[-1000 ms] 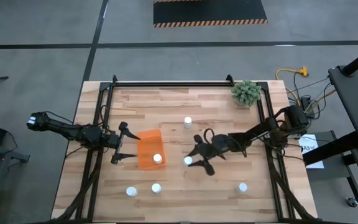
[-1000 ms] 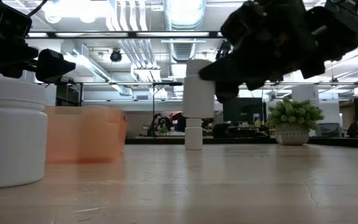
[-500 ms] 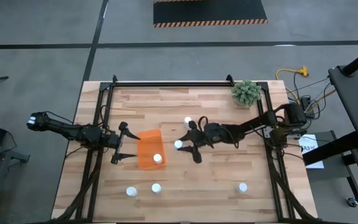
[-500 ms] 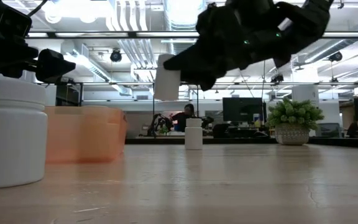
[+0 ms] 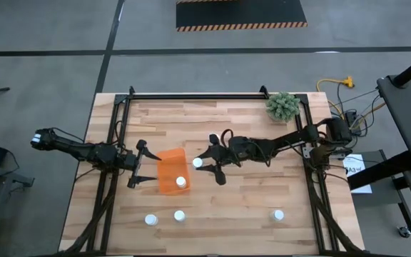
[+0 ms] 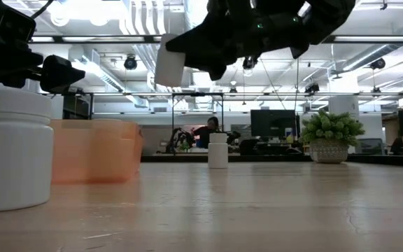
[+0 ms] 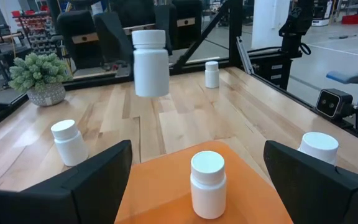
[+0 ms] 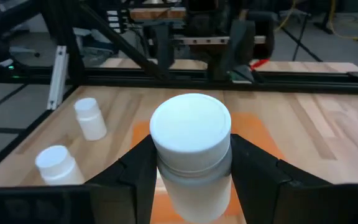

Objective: Pick and place pill bottles into a basket
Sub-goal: Put the white medicine bottle into the orange bin

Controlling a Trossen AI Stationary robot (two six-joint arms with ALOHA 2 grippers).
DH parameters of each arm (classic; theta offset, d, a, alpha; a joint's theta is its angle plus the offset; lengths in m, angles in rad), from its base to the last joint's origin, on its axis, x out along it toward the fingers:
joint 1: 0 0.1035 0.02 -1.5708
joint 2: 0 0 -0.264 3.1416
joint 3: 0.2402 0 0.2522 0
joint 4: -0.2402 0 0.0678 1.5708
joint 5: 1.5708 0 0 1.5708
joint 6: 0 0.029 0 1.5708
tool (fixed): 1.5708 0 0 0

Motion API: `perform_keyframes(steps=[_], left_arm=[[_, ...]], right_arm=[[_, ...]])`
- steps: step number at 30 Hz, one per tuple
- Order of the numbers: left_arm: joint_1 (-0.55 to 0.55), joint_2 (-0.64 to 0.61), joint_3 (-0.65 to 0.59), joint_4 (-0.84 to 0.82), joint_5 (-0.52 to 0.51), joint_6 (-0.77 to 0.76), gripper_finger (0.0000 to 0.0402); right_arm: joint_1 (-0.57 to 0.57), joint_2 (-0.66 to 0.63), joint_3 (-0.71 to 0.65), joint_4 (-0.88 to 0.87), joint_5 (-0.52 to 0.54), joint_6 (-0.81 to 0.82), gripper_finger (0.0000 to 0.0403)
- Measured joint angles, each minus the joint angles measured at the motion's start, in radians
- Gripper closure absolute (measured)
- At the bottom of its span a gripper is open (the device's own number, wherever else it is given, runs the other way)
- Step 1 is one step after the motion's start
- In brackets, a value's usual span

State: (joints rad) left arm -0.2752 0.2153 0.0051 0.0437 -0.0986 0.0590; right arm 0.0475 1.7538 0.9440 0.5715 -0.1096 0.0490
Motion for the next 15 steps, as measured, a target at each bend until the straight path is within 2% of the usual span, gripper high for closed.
perform_keyframes(steps=[5,15], left_arm=[[0.0,0.0,0.0,0.0,0.0,0.0,0.0056],[0.0,0.0,0.0,0.0,0.0,0.0,0.0056]], right_arm=[[0.0,0.038,0.03,0.003,-0.004,0.001,0.0246],[-0.011,0.257,0.215,-0.003,-0.124,0.003,0.0246]])
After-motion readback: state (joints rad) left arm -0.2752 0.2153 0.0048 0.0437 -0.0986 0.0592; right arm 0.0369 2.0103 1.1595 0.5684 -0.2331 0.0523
